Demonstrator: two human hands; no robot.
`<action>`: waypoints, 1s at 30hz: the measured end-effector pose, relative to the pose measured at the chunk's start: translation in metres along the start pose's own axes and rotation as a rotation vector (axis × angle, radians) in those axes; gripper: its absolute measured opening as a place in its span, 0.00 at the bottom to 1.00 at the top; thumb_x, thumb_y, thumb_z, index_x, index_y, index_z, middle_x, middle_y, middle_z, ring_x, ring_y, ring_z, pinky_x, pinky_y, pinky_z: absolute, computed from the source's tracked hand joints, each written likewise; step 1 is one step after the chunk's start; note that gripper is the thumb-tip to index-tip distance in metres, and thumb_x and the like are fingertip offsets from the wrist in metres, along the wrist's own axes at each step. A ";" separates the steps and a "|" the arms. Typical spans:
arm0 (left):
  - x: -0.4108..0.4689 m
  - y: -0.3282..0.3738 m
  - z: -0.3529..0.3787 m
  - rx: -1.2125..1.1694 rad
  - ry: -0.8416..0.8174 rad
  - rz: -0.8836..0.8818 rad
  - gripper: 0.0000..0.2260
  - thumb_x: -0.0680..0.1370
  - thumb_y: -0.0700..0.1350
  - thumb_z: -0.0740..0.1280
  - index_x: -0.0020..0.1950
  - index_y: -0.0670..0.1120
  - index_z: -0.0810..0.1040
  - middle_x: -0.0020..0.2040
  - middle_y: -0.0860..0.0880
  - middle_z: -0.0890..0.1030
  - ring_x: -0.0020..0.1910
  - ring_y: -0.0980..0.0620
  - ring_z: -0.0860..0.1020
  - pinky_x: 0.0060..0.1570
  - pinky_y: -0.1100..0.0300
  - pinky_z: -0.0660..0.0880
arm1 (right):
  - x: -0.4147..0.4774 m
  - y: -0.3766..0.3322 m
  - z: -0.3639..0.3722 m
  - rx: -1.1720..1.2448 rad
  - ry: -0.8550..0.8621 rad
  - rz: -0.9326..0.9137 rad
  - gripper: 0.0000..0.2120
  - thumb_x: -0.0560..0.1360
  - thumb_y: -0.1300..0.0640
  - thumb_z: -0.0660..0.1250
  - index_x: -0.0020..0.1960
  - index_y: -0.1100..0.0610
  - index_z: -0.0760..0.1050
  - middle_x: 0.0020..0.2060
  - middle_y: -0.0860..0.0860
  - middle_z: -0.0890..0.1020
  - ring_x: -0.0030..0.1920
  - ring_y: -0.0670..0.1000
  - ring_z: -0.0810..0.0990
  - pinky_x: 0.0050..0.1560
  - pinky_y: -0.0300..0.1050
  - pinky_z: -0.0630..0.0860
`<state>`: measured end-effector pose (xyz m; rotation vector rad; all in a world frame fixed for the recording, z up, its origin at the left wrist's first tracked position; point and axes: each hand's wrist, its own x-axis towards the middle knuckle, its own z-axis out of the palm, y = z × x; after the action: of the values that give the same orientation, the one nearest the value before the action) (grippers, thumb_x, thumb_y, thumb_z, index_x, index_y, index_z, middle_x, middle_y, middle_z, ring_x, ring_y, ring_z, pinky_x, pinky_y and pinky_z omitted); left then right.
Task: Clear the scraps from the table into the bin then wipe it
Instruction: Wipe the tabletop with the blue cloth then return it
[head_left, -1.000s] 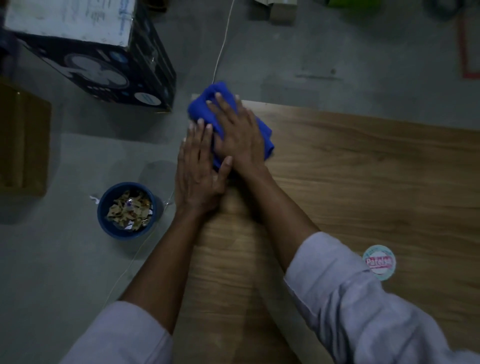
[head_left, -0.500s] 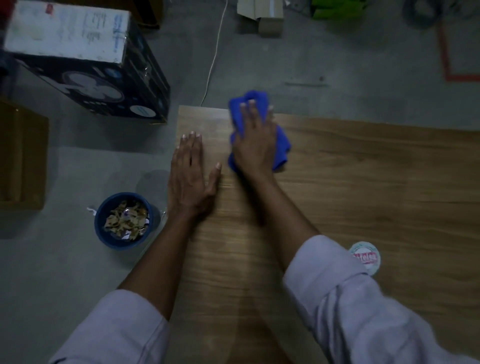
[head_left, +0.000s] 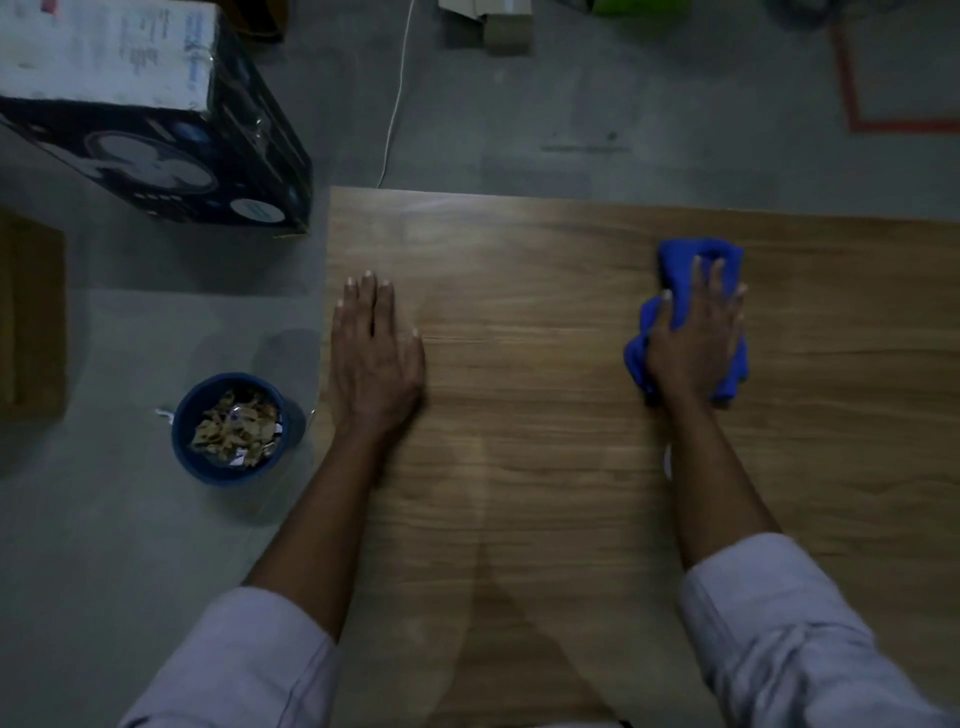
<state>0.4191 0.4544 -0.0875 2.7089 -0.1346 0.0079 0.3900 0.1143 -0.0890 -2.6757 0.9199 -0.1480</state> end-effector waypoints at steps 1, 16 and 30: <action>-0.011 0.003 0.001 -0.005 0.001 -0.016 0.30 0.82 0.53 0.54 0.81 0.40 0.59 0.83 0.41 0.57 0.82 0.43 0.53 0.81 0.48 0.48 | -0.005 -0.003 -0.002 0.010 0.012 0.080 0.30 0.83 0.42 0.51 0.82 0.51 0.60 0.82 0.49 0.60 0.81 0.64 0.54 0.79 0.62 0.56; -0.136 0.029 0.006 -0.100 -0.095 0.198 0.33 0.81 0.54 0.62 0.81 0.39 0.60 0.82 0.42 0.58 0.82 0.43 0.54 0.79 0.40 0.54 | -0.175 -0.018 0.005 0.060 -0.255 -0.630 0.32 0.78 0.46 0.64 0.81 0.49 0.63 0.81 0.48 0.61 0.82 0.60 0.55 0.80 0.60 0.56; -0.258 0.032 0.011 -0.381 -0.042 0.171 0.22 0.83 0.41 0.55 0.76 0.37 0.68 0.79 0.40 0.66 0.80 0.42 0.61 0.76 0.37 0.59 | -0.345 -0.009 -0.010 0.006 -0.206 -0.355 0.31 0.81 0.46 0.58 0.82 0.48 0.59 0.82 0.48 0.59 0.82 0.60 0.52 0.80 0.61 0.52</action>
<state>0.1586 0.4452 -0.0915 2.3111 -0.3430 -0.0216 0.1215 0.3302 -0.0759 -2.7597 0.3791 0.0474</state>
